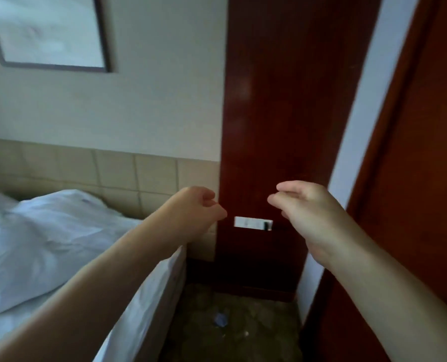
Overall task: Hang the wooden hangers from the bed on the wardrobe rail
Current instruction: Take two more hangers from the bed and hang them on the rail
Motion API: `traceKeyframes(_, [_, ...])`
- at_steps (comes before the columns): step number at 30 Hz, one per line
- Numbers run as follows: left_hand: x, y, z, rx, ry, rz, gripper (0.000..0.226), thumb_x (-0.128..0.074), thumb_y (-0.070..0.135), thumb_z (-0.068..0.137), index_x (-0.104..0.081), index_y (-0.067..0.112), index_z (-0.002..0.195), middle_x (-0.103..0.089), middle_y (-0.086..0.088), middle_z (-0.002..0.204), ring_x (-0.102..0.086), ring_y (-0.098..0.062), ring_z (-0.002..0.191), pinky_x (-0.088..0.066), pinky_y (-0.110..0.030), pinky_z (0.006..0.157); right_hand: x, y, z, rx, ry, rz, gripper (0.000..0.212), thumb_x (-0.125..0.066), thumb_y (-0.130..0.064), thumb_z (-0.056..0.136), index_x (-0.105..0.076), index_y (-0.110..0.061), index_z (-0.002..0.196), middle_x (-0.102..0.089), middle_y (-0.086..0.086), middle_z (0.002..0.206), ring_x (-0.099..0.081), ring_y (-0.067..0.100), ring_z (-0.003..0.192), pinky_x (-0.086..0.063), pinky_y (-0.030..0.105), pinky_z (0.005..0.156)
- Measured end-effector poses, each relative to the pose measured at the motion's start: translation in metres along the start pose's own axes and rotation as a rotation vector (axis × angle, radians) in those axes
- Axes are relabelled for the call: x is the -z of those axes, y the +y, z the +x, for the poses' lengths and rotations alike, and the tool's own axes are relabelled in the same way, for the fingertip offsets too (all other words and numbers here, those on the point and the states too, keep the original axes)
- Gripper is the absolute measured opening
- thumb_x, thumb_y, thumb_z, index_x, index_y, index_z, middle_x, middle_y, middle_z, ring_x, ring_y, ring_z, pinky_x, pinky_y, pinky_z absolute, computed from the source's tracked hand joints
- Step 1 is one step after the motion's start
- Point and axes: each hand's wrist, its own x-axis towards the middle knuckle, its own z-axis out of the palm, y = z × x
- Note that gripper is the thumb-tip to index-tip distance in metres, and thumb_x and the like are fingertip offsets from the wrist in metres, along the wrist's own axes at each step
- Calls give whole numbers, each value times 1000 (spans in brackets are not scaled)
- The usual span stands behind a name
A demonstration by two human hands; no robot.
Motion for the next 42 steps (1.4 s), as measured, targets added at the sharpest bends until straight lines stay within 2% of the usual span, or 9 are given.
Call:
traceKeyframes(4, [88,-71,-31,104,106,-61,65,-68,39,65,-71,16,126,-74,6,112,-70,-17,104,-56,-55,104,-114,-25,-21,43,-132,-52,55,-72,-34,88,-63,-22,141,-68,-11,113,-64,18,117,-44,44,112])
traceKeyframes(9, [187,-146,-81,241,264,-69,53,-68,40,63,-73,6,104,-60,8,87,-63,-18,90,-58,-60,99,-249,-48,-51,92,-278,-29,60,-71,-26,78,-64,9,127,-65,-1,92,-57,14,86,-45,34,79])
traceKeyframes(12, [238,-190,-105,330,337,-66,73,-67,35,70,-64,0,134,-69,-16,114,-68,-32,116,-55,-52,106,-324,-62,-71,85,-351,-41,55,-68,-29,72,-70,6,114,-61,1,82,-66,48,94,-53,45,79])
traceKeyframes(15, [276,-238,-125,425,410,-87,84,-71,38,71,-59,9,149,-70,0,125,-67,-25,122,-54,-47,108,-392,-63,-85,63,-467,-64,39,-65,-30,72,-67,7,86,-47,6,73,-42,21,69,-36,37,67])
traceKeyframes(27, [375,-438,-172,874,707,-159,51,-69,14,99,-57,3,147,-65,-18,135,-66,-34,122,-59,-49,101,-650,-10,-126,-46,-1006,-193,27,-70,-22,93,-71,2,105,-63,18,90,-61,28,83,-54,39,78])
traceKeyframes(28, [380,-457,-173,915,724,-172,48,-69,13,99,-57,3,145,-66,-19,134,-65,-34,122,-59,-49,101,-674,-3,-128,-52,-1050,-205,27,-69,-21,93,-70,3,104,-67,28,126,-63,31,85,-55,38,79])
traceKeyframes(29, [383,-477,-175,955,745,-188,45,-69,12,99,-59,3,142,-66,-19,133,-65,-34,121,-59,-50,101,-697,6,-131,-48,-1094,-214,22,-69,-21,92,-70,0,99,-47,-5,95,-62,29,82,-52,35,73])
traceKeyframes(30, [385,-496,-176,991,768,-201,44,-70,12,98,-60,4,140,-67,-18,131,-66,-33,120,-59,-50,100,-719,17,-132,-53,-1136,-226,18,-68,-22,92,-70,-4,98,-61,12,86,-58,24,79,-48,32,67])
traceKeyframes(42, [346,-733,-166,1250,919,-244,20,-67,14,90,-74,2,105,-67,-15,87,-59,-24,79,-60,-55,89,-910,165,-162,-78,-1411,-401,35,-63,-26,96,-61,-12,127,-66,2,108,-62,14,85,-47,26,62])
